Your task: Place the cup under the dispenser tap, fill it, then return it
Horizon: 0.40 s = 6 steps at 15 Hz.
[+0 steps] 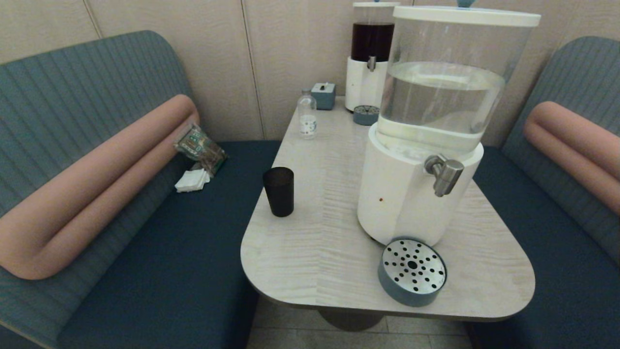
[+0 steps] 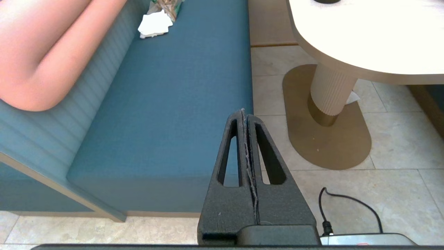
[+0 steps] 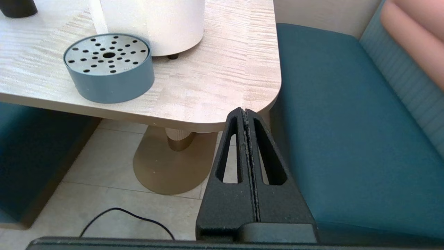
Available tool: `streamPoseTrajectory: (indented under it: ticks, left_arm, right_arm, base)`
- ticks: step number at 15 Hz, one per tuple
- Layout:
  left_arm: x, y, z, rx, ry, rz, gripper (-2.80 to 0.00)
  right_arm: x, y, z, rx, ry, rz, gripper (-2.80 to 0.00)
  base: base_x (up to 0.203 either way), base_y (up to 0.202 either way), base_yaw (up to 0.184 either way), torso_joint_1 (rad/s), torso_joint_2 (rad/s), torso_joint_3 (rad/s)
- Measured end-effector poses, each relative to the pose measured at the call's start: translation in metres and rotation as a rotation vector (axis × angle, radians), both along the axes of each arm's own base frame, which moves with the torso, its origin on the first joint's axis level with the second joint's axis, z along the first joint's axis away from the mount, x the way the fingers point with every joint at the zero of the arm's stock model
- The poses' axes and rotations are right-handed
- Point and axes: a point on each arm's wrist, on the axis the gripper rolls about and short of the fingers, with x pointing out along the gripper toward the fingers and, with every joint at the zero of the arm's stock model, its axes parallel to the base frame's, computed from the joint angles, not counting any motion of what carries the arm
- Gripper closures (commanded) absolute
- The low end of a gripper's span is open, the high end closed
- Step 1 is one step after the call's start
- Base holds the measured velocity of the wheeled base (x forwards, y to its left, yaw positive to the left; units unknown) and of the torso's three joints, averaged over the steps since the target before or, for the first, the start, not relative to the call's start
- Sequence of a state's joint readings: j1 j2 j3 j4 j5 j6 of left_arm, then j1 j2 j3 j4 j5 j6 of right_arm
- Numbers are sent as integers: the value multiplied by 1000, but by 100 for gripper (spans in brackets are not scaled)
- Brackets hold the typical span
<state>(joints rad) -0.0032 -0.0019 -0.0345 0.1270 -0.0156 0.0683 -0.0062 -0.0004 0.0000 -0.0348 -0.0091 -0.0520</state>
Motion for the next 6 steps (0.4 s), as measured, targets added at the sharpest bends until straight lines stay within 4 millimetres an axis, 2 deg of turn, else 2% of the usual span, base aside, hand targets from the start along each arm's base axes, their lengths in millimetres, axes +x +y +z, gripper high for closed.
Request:
streamPoseTrajectory:
  ticks: [6]
  left_arm:
    - [0,0,0,0,1,1,0]
  right_arm:
    - [0,0,0,15,-2,0,0]
  base:
    - [0,0,0,0,0,0]
